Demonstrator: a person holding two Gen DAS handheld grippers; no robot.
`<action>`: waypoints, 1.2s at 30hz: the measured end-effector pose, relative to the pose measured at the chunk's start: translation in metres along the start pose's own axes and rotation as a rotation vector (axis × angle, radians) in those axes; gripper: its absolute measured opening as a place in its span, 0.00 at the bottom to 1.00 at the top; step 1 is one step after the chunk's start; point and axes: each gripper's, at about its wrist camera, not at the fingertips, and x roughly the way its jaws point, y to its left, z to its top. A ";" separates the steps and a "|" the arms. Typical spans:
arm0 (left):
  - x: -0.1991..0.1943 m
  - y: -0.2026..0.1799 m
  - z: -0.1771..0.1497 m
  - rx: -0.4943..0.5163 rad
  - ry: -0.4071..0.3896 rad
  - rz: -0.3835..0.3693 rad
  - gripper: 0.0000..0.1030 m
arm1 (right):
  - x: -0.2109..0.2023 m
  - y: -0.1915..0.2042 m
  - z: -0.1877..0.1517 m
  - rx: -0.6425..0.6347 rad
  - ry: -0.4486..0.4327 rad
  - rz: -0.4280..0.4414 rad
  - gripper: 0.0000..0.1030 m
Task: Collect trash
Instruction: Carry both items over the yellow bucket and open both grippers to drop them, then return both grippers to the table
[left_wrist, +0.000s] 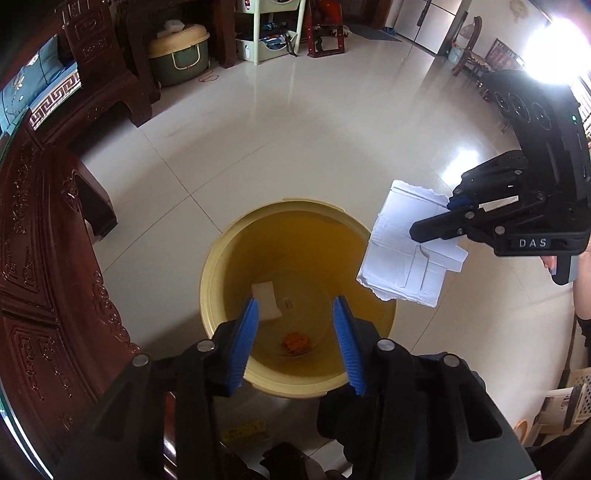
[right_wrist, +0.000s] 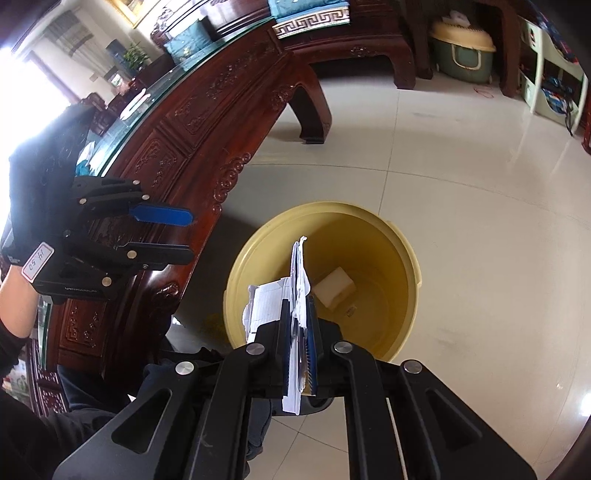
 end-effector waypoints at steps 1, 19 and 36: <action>-0.001 0.001 0.000 -0.004 -0.001 -0.001 0.50 | 0.001 0.003 0.001 -0.009 0.003 -0.005 0.14; -0.019 0.006 -0.011 -0.021 -0.037 0.005 0.56 | -0.016 0.033 0.009 -0.060 -0.033 -0.057 0.32; -0.157 0.014 -0.113 -0.179 -0.356 0.184 0.81 | -0.062 0.167 0.015 -0.320 -0.237 -0.121 0.62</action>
